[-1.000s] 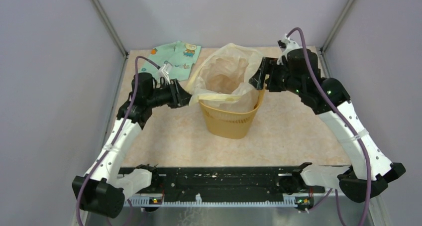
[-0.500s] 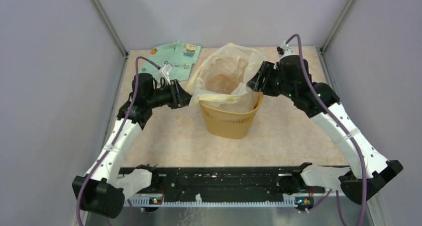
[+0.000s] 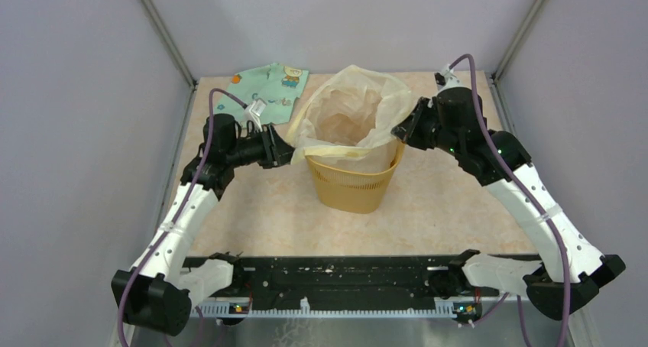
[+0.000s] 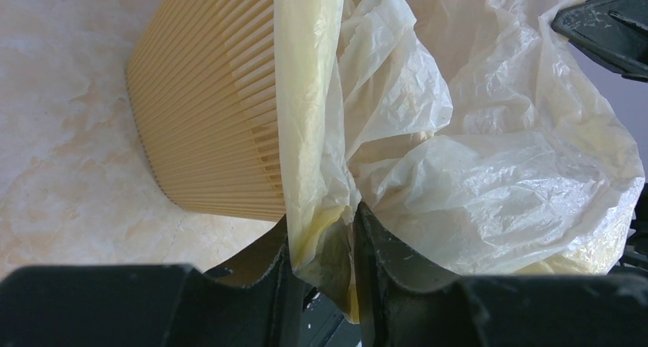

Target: Put the trash bags into the trash bin

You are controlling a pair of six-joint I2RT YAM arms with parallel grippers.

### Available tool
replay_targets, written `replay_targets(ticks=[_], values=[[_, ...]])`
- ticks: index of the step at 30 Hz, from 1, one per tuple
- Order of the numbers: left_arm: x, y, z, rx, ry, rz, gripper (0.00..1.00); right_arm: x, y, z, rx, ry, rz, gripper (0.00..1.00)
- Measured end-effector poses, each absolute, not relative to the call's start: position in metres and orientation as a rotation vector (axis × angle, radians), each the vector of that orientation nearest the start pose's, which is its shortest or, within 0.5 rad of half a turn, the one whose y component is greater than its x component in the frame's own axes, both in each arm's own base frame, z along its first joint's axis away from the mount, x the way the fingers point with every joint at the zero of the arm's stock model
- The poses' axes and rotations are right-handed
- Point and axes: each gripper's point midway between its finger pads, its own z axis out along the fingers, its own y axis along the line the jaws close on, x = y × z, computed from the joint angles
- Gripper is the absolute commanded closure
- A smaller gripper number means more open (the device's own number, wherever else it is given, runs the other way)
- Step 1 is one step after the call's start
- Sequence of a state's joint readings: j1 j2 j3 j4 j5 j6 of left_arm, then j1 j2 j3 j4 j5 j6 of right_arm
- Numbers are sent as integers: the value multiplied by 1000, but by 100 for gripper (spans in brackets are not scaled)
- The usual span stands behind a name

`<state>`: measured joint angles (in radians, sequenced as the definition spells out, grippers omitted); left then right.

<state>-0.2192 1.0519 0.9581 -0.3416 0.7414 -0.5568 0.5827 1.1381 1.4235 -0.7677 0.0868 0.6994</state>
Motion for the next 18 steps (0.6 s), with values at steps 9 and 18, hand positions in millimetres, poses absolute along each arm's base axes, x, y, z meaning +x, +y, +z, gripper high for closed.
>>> replay_targets(ticks=[9,18], values=[[256,-197,268,157,2089,-1241,67,240,174,341,163,2147,685,100],[252,-198,266,165,2094,-1260,67,214,165,339,129,2187,708,100]])
